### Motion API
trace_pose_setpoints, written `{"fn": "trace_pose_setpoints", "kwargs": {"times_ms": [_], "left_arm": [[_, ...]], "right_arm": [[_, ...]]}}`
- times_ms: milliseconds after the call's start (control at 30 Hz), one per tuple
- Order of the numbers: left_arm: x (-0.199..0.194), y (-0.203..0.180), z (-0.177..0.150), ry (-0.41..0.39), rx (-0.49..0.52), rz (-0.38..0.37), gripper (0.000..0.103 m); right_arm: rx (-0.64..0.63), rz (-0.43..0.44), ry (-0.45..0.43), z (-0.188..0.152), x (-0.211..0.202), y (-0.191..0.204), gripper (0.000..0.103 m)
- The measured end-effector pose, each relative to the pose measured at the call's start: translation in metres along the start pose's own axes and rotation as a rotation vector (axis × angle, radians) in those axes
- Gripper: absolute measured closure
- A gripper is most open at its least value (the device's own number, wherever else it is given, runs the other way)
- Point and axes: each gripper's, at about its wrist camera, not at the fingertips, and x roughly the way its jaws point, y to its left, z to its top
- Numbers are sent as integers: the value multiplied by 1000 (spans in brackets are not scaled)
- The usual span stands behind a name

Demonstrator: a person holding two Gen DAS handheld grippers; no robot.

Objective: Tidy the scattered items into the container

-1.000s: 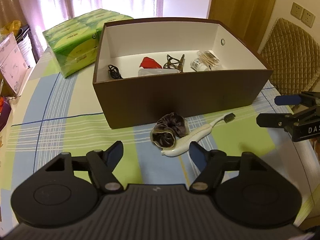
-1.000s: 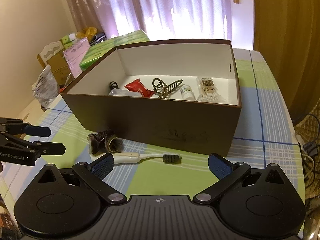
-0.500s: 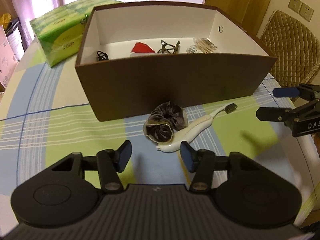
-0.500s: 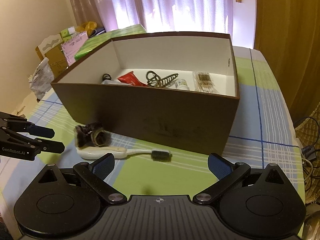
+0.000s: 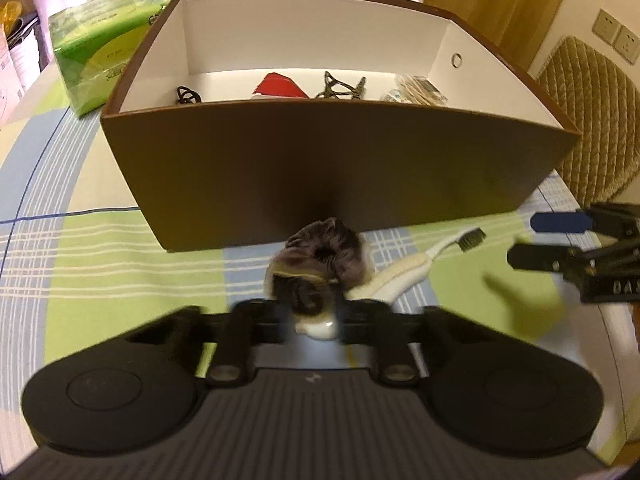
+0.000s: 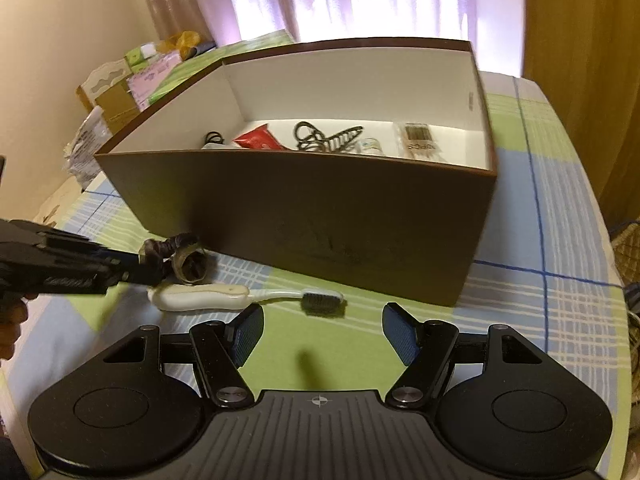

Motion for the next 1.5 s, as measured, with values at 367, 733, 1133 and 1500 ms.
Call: {"fn": "trace_pose_setpoints", "kwargs": {"times_ms": [367, 733, 1133, 1500], "left_arm": [[-27, 43, -18, -4, -58, 116, 101], [-45, 67, -43, 33, -129, 174, 100], [-43, 68, -50, 49, -148, 174, 89], [-36, 44, -48, 54, -45, 74, 97]], "right_arm": [[-181, 119, 29, 5, 22, 33, 30], [-480, 189, 87, 8, 75, 75, 30], [-420, 131, 118, -15, 61, 72, 80], [-238, -42, 153, -53, 5, 41, 80]]}}
